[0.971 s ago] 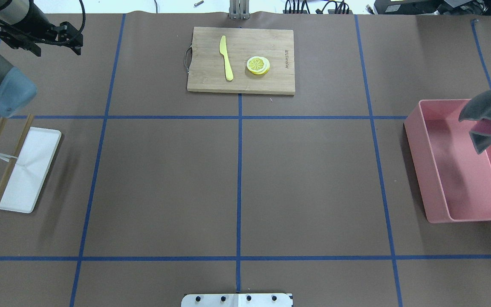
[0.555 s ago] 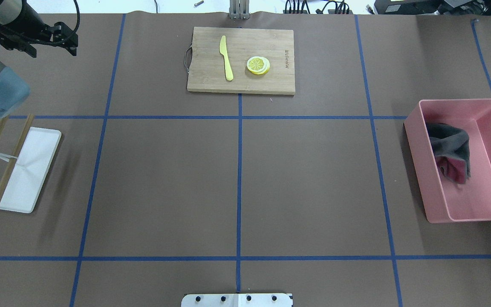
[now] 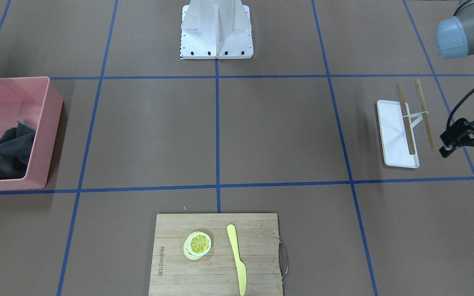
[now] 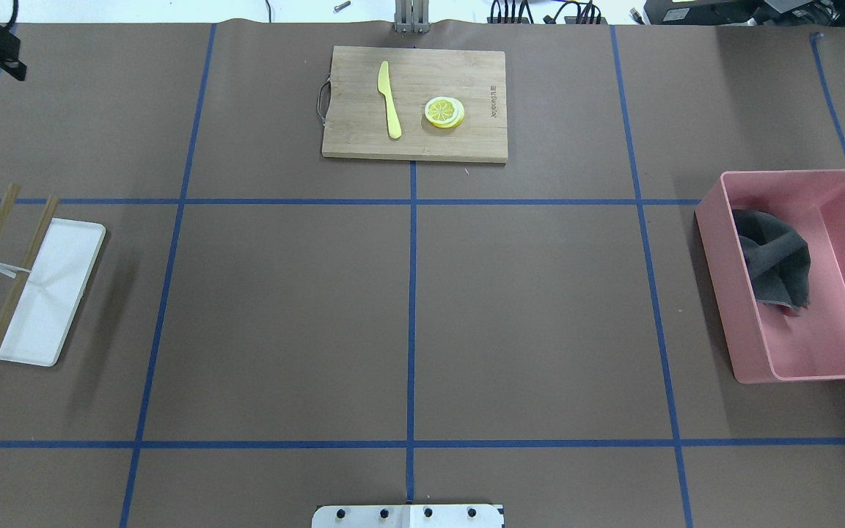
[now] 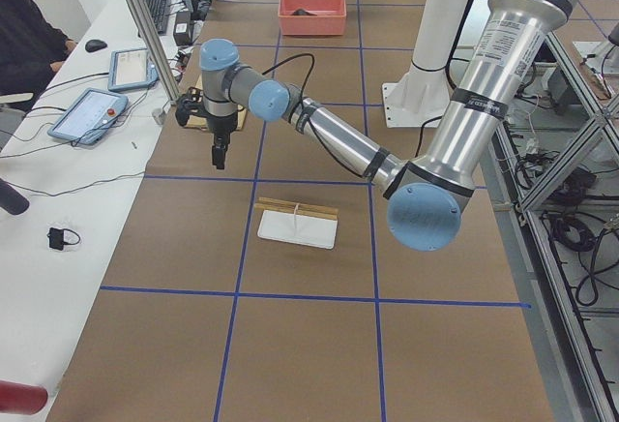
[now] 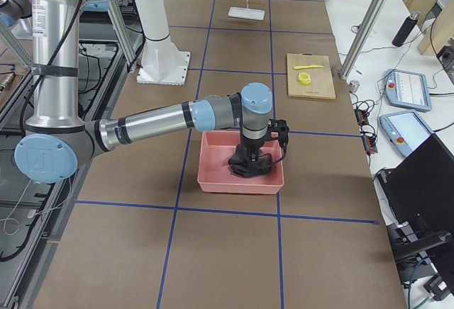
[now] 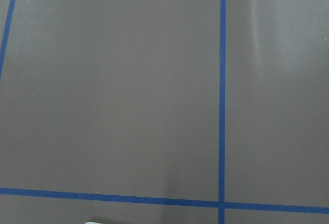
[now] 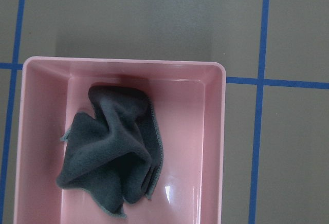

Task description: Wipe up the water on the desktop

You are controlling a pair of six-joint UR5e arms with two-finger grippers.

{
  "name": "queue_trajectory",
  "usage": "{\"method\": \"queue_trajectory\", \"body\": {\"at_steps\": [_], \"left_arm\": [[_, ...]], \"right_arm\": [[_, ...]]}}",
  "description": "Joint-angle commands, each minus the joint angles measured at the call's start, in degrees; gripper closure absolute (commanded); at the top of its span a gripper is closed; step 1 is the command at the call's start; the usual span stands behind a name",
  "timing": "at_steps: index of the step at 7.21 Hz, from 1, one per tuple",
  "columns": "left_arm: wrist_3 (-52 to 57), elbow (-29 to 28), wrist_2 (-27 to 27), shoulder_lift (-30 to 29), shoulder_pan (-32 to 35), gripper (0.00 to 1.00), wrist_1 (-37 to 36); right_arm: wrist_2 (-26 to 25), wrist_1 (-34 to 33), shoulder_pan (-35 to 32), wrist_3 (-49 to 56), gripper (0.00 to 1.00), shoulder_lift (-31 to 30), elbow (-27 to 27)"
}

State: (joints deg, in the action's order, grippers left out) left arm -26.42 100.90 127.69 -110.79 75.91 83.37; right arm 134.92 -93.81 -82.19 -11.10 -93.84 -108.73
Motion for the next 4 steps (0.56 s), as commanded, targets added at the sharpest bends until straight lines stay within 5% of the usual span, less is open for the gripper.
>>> {"method": "queue_trajectory", "body": {"at_steps": [1,4], "left_arm": [[19.0,-1.0,0.5,3.0,8.2,0.02,-7.2],[32.6,-5.9,0.1,12.5,11.8,0.02,-0.3]], "right_arm": [[0.2,-0.1,-0.3,0.2,0.0,0.1,1.0],[0.3,-0.6,-3.4,5.5,0.0,0.1,3.4]]}}
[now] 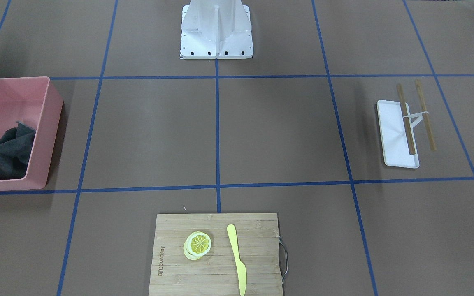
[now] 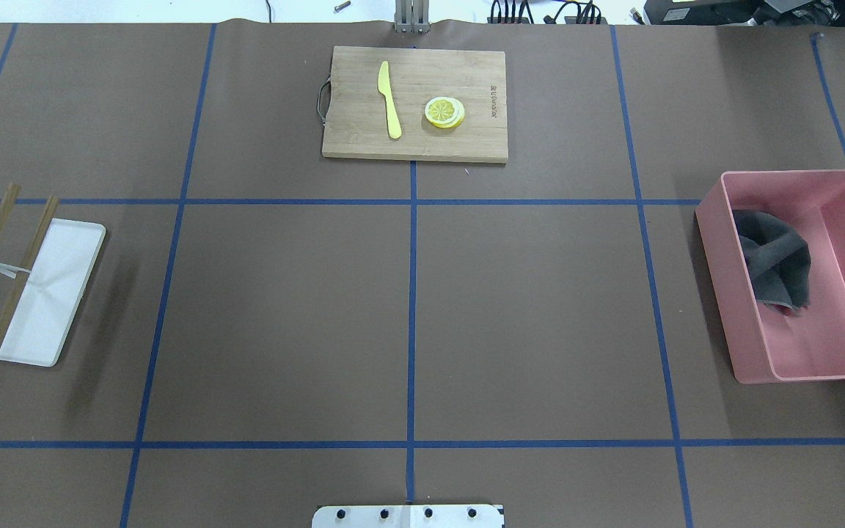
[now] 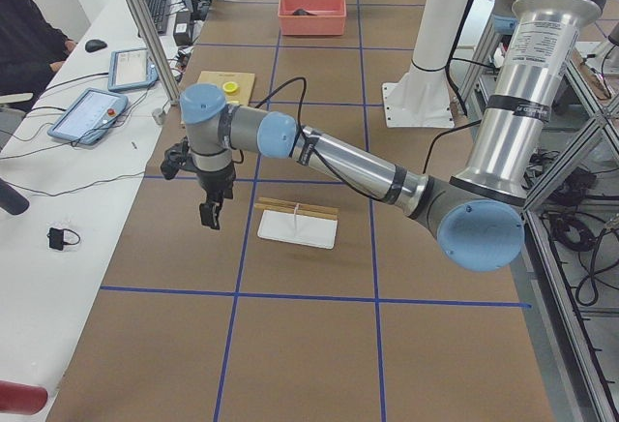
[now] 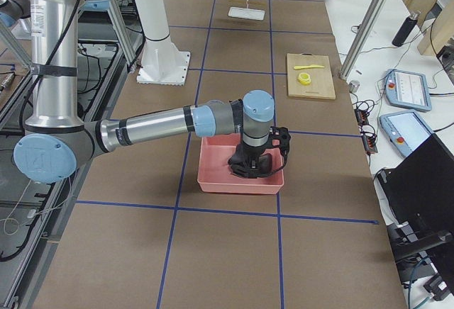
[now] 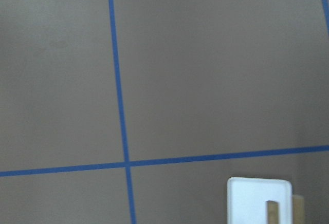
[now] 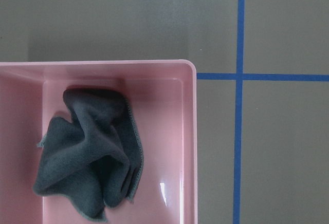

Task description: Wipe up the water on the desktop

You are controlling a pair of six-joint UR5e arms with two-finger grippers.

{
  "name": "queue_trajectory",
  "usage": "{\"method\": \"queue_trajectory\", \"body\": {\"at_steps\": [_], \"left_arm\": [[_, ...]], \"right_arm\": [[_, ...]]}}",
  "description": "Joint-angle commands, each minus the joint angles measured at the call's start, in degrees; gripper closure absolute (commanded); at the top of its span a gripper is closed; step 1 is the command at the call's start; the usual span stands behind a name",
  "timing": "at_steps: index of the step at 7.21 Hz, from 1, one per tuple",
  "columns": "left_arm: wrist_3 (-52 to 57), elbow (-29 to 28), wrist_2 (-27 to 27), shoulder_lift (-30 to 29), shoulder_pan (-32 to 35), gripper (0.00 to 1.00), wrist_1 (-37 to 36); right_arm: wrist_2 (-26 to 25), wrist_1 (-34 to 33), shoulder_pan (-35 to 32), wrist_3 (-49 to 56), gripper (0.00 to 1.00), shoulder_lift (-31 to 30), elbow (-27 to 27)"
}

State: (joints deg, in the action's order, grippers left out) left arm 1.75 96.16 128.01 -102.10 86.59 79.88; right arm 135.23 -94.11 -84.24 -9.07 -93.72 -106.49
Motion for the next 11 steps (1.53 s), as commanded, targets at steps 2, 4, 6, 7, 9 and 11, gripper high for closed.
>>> {"method": "queue_trajectory", "body": {"at_steps": [2,4,6,7,9,11], "left_arm": [[4.7,-5.0,-0.8,6.6,3.4,0.02,7.0],[4.3,-6.5,8.0,7.3,7.7,0.02,6.3],[0.7,-6.3,9.8,6.9,7.6,0.02,6.3],[-1.0,-6.2,9.9,6.8,7.5,0.02,6.7],[-0.5,-6.5,9.7,6.8,7.5,0.02,6.8],[-0.4,-6.8,9.5,7.2,7.5,0.02,6.9]], "right_arm": [[-0.4,-0.5,-2.6,7.7,0.0,-0.2,4.4],[-0.4,0.0,-2.6,7.8,0.0,-0.4,7.3],[-0.3,0.2,-3.7,9.8,0.0,-0.6,11.0],[-0.5,0.2,-4.6,11.8,0.0,-0.4,11.1],[-0.7,-0.5,-6.5,11.7,0.0,0.8,10.2],[-0.8,-0.7,-7.8,11.8,0.0,1.0,10.1]]}}
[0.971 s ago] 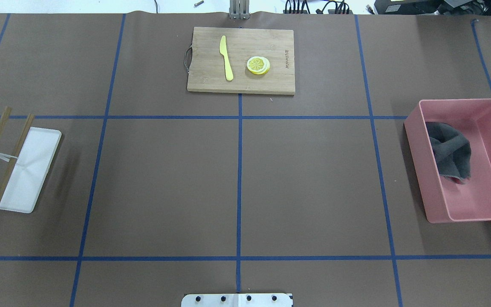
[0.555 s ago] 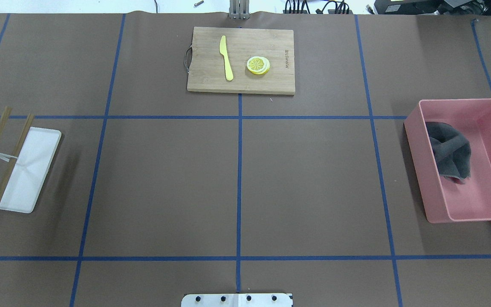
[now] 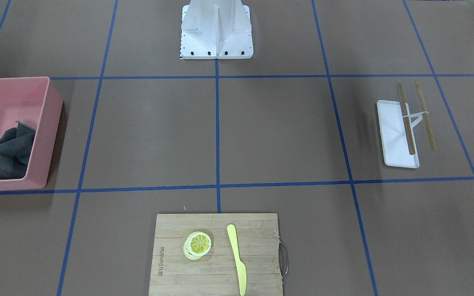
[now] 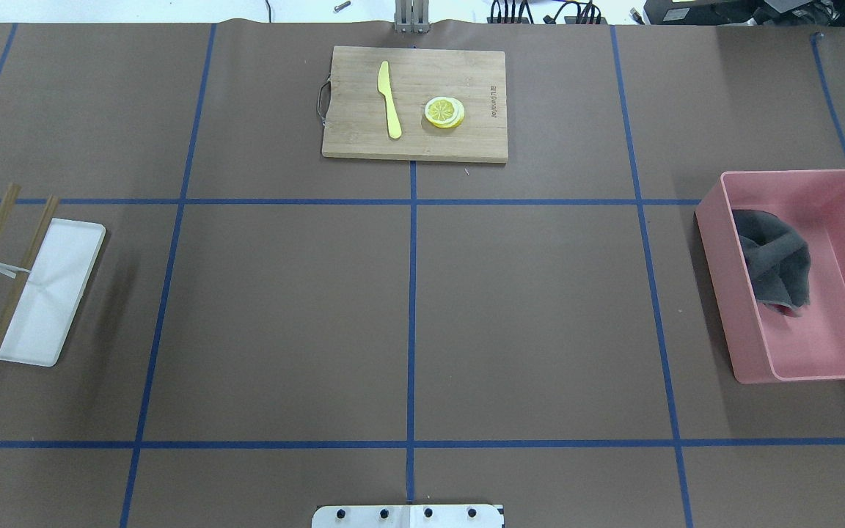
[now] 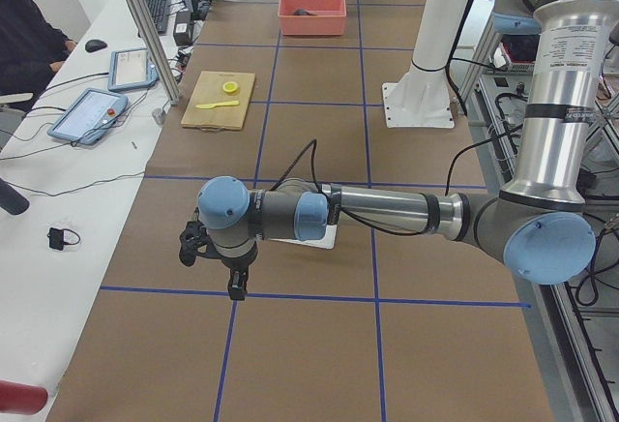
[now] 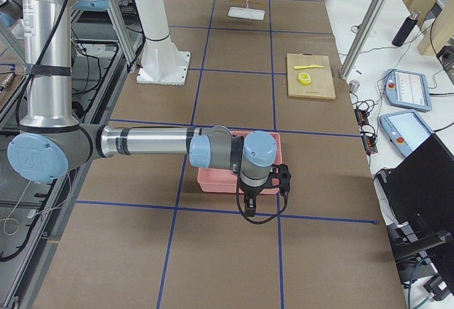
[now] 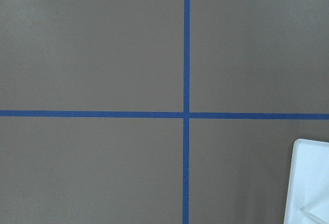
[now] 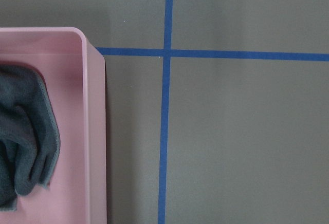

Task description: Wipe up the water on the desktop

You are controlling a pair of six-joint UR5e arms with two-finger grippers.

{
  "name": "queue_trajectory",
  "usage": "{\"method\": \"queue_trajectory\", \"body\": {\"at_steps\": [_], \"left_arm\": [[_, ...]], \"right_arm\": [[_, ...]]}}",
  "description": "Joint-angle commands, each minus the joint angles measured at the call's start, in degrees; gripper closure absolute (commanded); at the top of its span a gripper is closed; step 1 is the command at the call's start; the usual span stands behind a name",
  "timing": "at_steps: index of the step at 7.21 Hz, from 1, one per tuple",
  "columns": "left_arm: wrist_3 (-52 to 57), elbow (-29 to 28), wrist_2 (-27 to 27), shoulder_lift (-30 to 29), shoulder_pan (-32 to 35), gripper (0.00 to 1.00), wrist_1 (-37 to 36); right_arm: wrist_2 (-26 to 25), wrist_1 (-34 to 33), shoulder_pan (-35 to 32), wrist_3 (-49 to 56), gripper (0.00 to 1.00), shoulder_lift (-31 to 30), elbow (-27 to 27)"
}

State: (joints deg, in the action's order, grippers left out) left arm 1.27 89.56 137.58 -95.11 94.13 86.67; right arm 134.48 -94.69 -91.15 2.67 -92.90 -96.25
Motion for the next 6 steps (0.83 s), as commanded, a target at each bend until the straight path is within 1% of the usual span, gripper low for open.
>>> {"method": "queue_trajectory", "body": {"at_steps": [1,6], "left_arm": [[-0.1,-0.1,0.1,0.1,0.0,0.02,0.0],[-0.3,-0.4,-0.1,0.1,0.0,0.02,-0.1]], "right_arm": [[-0.1,-0.1,-1.0,0.1,0.0,0.2,-0.4],[0.1,-0.1,-0.8,-0.1,0.0,-0.6,-0.5]]}}
